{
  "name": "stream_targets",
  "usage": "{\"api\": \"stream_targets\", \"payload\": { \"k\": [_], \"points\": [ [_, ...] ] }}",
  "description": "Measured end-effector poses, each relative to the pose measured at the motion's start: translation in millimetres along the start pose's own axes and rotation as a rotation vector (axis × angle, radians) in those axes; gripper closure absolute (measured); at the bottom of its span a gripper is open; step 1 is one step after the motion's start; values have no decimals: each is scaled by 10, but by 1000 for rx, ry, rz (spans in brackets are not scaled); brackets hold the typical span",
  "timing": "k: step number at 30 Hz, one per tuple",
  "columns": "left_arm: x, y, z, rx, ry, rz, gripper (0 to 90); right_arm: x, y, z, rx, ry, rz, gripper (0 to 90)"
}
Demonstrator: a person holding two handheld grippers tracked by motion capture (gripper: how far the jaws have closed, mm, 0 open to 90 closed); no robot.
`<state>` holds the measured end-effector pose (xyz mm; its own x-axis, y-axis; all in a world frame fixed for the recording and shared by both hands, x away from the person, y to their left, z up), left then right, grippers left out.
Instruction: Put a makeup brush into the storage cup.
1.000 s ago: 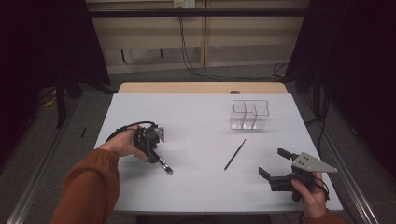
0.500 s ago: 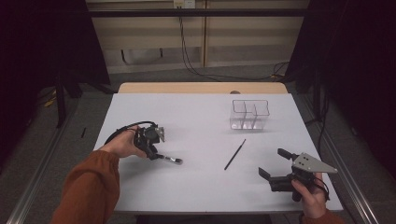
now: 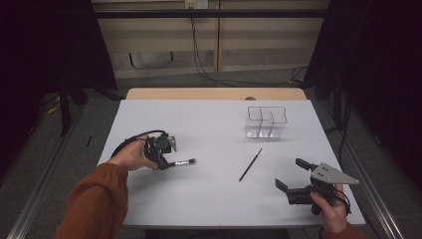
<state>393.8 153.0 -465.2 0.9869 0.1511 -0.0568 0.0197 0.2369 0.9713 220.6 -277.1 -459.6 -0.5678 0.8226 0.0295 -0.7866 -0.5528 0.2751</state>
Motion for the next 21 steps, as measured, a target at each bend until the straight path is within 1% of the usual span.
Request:
{"api": "stream_targets", "payload": {
  "k": [1, 2, 4, 5, 6, 7, 9, 10, 12, 15, 16, 19, 21],
  "points": [
    [1, 1, -13, -12, 10, -2, 797, 1, 0, 0, 0, 0, 1, 0],
    [0, 5, -23, -20, 11, 1, 798, 1, 2, 1, 0, 2, 1, 0],
    [-27, 9, -38, -34, 6, 18, 799, -1, -3, 0, 1, 0, 0, 0],
    [-32, 11, -40, -33, 3, 24, 799, -1, -3, 0, 1, 0, 0, 0],
    [-37, 11, -46, -43, 7, 34, 799, -1, -5, 0, 2, -2, 0, 0],
    [-44, 14, -50, -47, 15, 36, 799, -2, -7, 0, 1, -1, 0, 0],
    [-39, 28, -57, -44, 15, 34, 799, 0, -8, 1, 1, -1, -1, 0],
    [-42, 24, -62, -59, 27, 36, 799, 2, -7, 1, 1, -1, 0, 0],
    [-33, 34, -74, -58, 30, 32, 799, 2, -6, 1, 1, -1, 0, 0],
    [5, 44, -137, -114, 75, 13, 799, -3, -7, 1, 1, -1, 0, 0],
    [8, 44, -161, -139, 97, 18, 799, -3, -4, 0, 1, -2, 1, 0],
    [19, 56, -213, -175, 129, 10, 799, -5, -5, 0, 3, -3, -1, 0],
    [24, 69, -238, -187, 139, 10, 799, -7, -11, 0, 2, -4, -1, 0]
  ]
}}
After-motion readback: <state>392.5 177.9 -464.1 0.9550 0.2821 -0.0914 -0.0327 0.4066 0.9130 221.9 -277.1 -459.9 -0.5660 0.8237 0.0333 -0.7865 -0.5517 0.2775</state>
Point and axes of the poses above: each handheld gripper's, and its own axes: y roughly backward along the jaws, z roughly out of its top, x roughly to its left, the point moved 2 cm from there along -y, roughly forward along the jaws, and after that the axes turned 3 degrees about -x, right-handed, at the moved point
